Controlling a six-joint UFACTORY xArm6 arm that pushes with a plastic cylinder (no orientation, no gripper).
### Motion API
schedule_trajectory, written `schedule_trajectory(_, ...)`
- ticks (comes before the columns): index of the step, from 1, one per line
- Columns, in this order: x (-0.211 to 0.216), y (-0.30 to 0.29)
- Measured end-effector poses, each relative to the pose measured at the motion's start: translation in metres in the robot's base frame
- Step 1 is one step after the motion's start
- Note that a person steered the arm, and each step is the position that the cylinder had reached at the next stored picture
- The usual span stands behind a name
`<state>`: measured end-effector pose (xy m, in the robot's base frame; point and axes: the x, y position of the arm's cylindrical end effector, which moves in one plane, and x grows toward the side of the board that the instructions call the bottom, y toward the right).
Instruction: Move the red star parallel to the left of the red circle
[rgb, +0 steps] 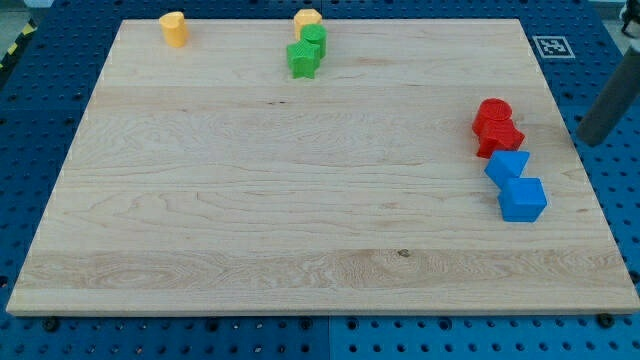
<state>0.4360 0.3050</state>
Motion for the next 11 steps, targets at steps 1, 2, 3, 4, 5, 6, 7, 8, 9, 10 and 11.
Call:
schedule_trajectory(1,0.012,-0.018)
schedule_trajectory(2,0.012,-0.018)
schedule_trajectory(3,0.013,-0.030)
schedule_trajectory(4,0.013,-0.056)
schedule_trajectory(5,0.013,-0.083)
schedule_trajectory(6,0.011,-0.107)
schedule_trajectory(7,-0.001,-0.125)
schedule_trajectory(8,-0.023,-0.138)
schedule_trajectory(9,-0.034,-0.150)
schedule_trajectory(10,-0.018,-0.170)
schedule_trajectory(11,-0.020,-0.206)
